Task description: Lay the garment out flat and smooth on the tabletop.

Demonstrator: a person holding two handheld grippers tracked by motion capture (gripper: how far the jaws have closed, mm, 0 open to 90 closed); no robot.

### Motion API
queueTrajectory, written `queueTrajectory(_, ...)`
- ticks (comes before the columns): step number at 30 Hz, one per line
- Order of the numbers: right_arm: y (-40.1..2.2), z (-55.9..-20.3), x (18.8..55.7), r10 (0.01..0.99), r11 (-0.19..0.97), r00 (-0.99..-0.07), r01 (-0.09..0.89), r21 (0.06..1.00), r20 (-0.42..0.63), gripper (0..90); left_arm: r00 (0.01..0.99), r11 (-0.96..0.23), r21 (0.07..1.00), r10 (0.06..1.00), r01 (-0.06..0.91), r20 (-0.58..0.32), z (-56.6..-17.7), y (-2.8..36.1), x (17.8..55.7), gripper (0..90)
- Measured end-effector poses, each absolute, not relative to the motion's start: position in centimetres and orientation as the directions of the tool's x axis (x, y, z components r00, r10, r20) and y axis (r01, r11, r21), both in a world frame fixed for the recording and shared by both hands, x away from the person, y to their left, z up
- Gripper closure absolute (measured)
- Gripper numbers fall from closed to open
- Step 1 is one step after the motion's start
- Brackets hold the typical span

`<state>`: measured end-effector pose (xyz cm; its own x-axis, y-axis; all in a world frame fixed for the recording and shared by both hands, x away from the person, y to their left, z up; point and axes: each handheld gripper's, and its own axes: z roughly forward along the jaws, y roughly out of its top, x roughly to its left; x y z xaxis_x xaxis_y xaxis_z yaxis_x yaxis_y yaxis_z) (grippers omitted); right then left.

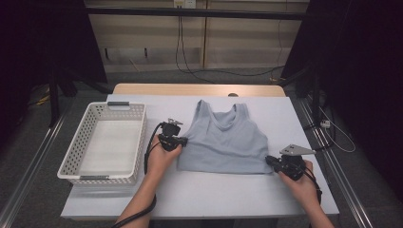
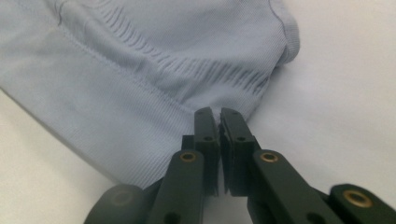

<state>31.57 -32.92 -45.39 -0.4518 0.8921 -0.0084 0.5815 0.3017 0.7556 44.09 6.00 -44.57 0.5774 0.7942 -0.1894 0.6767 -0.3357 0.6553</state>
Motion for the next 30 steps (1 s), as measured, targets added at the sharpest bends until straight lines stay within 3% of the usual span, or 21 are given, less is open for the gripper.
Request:
queueTrajectory(2, -32.9, -45.2, 31.5, 0.891, 0.305, -0.454, 0.578, 0.757, -0.013, 82.2, 0.583, -0.342, 0.659, 0.792, 0.670, -0.181, -44.3, 6.2, 43.9, 83.1)
queueTrajectory(4, -32.9, -45.1, 31.4, 0.892, 0.302, -0.451, 0.574, 0.762, -0.014, 74.6, 0.582, -0.335, 0.659, 0.789, 0.674, -0.195, -44.1, 6.4, 43.7, 72.0)
queueTrajectory(8, -33.1, -44.8, 31.2, 0.896, 0.285, -0.444, 0.561, 0.778, -0.008, 63.8, 0.599, -0.334, 0.675, 0.775, 0.657, -0.200, -43.1, 6.7, 43.1, 58.0)
queueTrajectory(13, -32.8, -44.3, 31.3, 0.893, 0.271, -0.451, 0.544, 0.794, 0.004, 54.2, 0.642, -0.348, 0.680, 0.730, 0.645, -0.235, -41.9, 6.5, 41.9, 48.9)
queueTrajectory(21, -32.0, -44.3, 31.8, 0.870, 0.290, -0.492, 0.533, 0.795, 0.013, 53.5, 0.701, -0.427, 0.653, 0.675, 0.625, -0.230, -42.8, 5.1, 41.1, 57.8)
queueTrajectory(30, -31.3, -44.9, 32.4, 0.852, 0.322, -0.524, 0.537, 0.780, 0.009, 62.3, 0.707, -0.480, 0.618, 0.684, 0.622, -0.180, -44.2, 4.2, 41.4, 70.1)
